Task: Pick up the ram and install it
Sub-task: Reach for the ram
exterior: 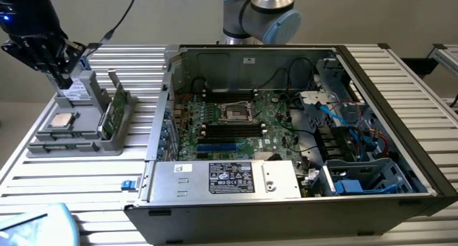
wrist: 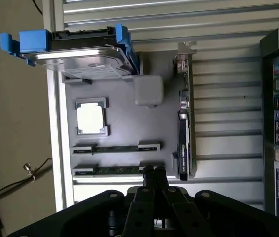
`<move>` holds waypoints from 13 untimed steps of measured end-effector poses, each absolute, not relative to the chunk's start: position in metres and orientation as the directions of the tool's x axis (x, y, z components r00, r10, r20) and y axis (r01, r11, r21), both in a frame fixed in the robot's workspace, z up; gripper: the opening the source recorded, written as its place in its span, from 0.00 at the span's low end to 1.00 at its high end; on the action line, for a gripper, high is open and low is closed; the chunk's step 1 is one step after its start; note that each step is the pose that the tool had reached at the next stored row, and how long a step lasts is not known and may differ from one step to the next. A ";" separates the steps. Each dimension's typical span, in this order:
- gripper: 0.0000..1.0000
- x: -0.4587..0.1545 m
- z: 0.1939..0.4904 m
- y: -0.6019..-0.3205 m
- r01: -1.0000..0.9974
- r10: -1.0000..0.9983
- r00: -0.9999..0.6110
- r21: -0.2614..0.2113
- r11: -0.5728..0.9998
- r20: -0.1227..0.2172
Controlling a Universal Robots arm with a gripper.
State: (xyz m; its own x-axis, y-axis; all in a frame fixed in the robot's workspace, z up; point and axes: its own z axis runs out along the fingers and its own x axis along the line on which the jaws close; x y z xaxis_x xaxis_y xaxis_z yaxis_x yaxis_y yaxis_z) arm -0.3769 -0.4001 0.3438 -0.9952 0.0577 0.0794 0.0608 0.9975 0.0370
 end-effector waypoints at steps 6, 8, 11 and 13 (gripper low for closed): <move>0.13 -0.383 0.339 -0.404 0.055 0.051 -0.994 0.036 0.998 0.093; 0.13 -0.385 0.337 -0.405 0.053 0.049 -0.994 0.036 0.998 0.096; 0.13 -0.388 0.336 -0.407 0.050 0.046 -0.994 0.036 0.998 0.097; 0.13 -0.391 0.334 -0.408 0.048 0.045 -0.994 0.036 0.998 0.097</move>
